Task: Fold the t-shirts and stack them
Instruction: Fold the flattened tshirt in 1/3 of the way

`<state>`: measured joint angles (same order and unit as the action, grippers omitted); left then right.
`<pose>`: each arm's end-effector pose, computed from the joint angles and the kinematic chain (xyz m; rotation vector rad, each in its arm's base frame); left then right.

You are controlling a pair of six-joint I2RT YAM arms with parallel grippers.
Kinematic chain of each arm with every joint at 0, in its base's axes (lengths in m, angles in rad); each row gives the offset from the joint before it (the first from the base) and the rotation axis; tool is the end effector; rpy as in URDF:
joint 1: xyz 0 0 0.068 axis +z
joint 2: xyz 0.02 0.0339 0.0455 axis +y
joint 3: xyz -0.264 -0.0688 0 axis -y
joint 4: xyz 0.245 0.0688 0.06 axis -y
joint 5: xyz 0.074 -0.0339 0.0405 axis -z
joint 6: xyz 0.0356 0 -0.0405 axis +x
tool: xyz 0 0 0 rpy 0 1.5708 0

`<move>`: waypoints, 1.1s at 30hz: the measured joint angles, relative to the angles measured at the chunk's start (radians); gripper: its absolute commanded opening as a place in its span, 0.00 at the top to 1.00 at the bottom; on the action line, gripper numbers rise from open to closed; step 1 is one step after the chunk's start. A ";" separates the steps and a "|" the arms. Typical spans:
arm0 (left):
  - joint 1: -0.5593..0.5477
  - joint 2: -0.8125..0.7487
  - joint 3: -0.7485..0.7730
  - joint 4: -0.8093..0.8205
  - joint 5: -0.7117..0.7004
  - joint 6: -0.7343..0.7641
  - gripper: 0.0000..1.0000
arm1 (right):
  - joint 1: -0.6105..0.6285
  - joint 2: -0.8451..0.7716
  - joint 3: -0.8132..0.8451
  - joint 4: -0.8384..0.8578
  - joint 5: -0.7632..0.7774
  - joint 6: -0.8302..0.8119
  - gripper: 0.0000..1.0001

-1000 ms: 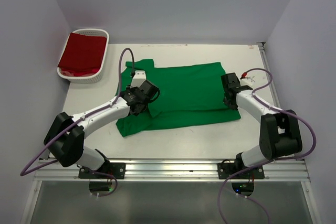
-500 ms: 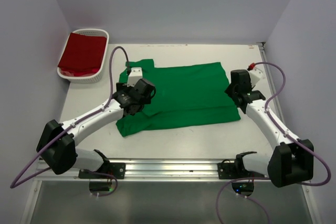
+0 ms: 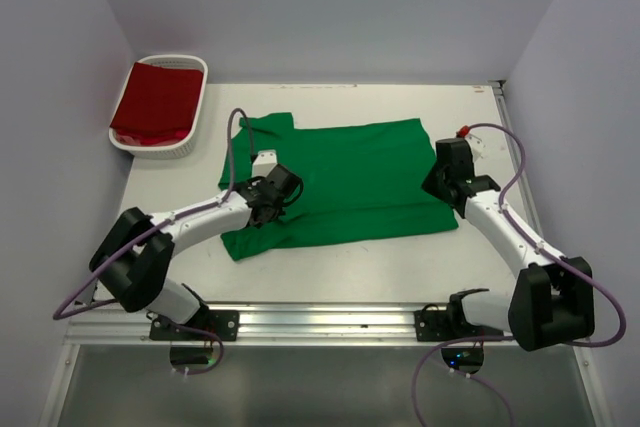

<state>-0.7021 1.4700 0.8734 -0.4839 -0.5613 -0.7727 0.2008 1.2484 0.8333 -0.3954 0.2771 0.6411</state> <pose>0.2251 -0.1656 0.1963 -0.2588 2.4031 0.1089 0.2561 0.0422 0.2416 0.6382 2.2550 0.0843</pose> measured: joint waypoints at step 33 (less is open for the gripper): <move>0.110 0.278 0.201 0.190 0.123 0.059 1.00 | 0.000 0.028 -0.022 -0.015 -0.007 -0.025 1.00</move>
<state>-0.5919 1.7485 1.0744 -0.2939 -0.4385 -0.7136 0.2008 1.2762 0.8112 -0.4103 0.2699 0.6163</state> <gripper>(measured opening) 0.004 0.010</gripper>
